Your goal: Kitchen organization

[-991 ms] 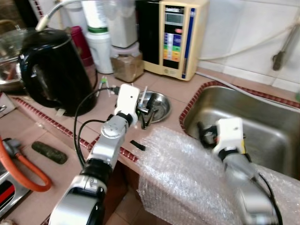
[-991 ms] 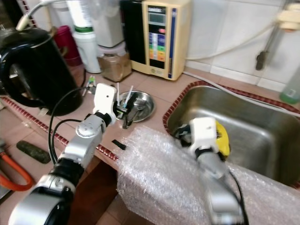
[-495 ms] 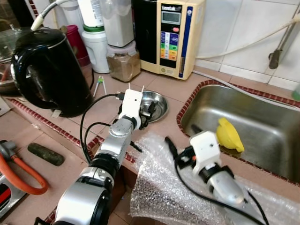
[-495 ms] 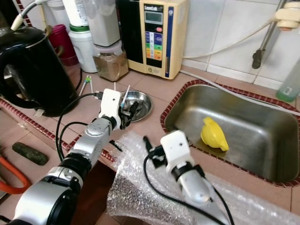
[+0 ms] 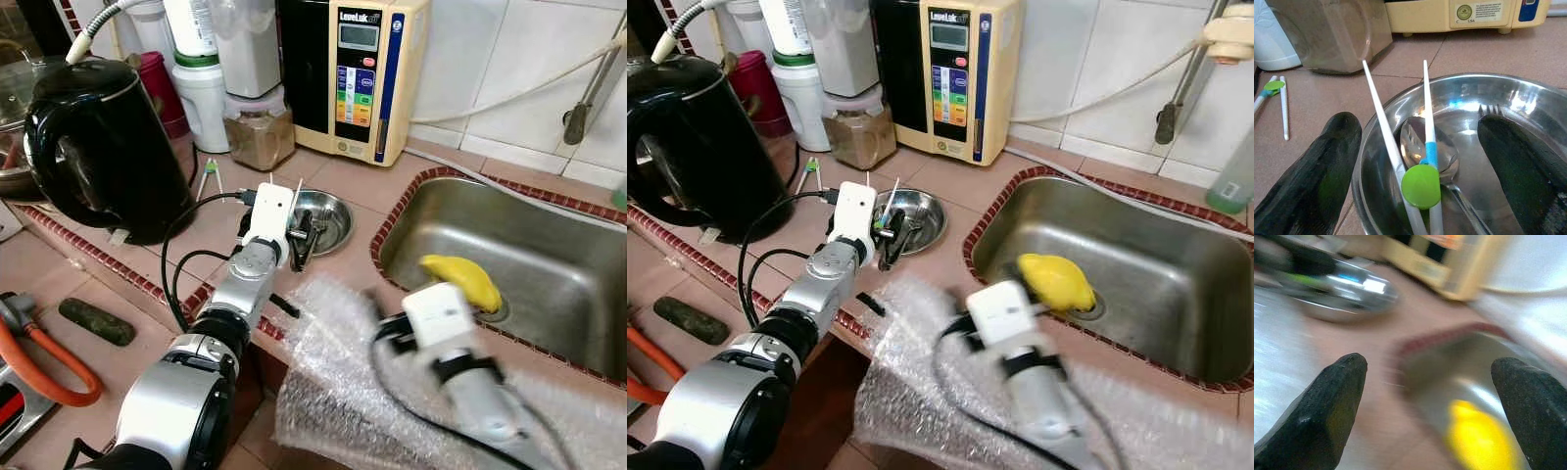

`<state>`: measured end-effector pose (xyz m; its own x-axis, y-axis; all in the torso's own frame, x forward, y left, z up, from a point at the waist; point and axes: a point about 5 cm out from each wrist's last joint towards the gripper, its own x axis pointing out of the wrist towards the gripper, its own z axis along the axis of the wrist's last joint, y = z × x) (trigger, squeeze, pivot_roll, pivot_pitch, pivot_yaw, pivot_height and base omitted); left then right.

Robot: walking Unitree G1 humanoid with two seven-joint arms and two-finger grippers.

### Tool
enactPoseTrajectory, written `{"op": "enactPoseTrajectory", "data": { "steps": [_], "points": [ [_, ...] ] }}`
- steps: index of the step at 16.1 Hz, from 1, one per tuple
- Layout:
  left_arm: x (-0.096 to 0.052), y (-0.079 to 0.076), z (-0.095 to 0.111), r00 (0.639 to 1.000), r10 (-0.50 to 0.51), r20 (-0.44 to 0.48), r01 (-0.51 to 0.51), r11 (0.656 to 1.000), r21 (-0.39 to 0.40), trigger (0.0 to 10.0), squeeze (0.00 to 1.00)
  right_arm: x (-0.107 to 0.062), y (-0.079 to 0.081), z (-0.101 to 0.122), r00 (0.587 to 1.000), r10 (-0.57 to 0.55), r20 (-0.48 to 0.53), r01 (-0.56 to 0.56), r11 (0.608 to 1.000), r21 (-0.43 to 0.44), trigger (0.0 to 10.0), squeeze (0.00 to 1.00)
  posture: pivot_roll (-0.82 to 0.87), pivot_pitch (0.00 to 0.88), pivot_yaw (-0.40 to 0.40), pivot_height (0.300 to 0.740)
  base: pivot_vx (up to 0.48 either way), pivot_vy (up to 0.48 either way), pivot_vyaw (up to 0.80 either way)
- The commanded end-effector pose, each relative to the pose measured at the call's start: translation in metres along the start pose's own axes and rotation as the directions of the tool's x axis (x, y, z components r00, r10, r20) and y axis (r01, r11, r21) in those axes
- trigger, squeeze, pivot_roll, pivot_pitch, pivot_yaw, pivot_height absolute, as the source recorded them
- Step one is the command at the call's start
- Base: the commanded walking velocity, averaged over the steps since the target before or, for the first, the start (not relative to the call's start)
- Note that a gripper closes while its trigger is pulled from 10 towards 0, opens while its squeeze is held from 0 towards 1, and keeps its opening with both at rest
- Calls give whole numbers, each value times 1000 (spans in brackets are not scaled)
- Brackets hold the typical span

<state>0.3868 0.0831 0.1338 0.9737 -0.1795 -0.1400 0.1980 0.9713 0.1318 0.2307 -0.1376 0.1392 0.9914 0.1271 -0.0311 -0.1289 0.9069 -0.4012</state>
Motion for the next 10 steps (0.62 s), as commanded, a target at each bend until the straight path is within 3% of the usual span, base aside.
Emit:
{"op": "enactPoseTrajectory", "data": {
  "steps": [1,2,3,5,7,10],
  "points": [
    [2,4,4,1000,12,11,-12,1000,14,10000,0,1,-19,-1,992,-123,-8,123,992,-38,10000,0,-88,0,82,740,0,0,0],
    [2,4,4,1000,12,11,-12,1000,14,10000,0,1,-19,-1,992,-123,-8,123,992,-38,10000,0,-88,0,82,740,0,0,0],
    [1,4,1,1000,12,-3,-12,1000,20,10000,0,3,-31,9,982,-183,40,184,983,-27,10000,0,-87,0,83,740,0,0,0],
    [1,4,-1,1000,9,-14,-8,999,32,10000,0,4,-33,32,969,-187,160,187,982,15,10000,0,-87,0,83,740,0,0,0],
    [1,4,-1,1000,12,-15,-11,999,33,10000,0,4,-35,46,950,-212,229,220,975,-11,10000,0,-88,0,86,740,0,0,0],
    [2,4,0,1000,13,-14,-12,999,40,10000,0,4,-37,57,931,-241,275,254,967,-11,10000,0,-88,0,93,740,0,0,0]
  ]
}}
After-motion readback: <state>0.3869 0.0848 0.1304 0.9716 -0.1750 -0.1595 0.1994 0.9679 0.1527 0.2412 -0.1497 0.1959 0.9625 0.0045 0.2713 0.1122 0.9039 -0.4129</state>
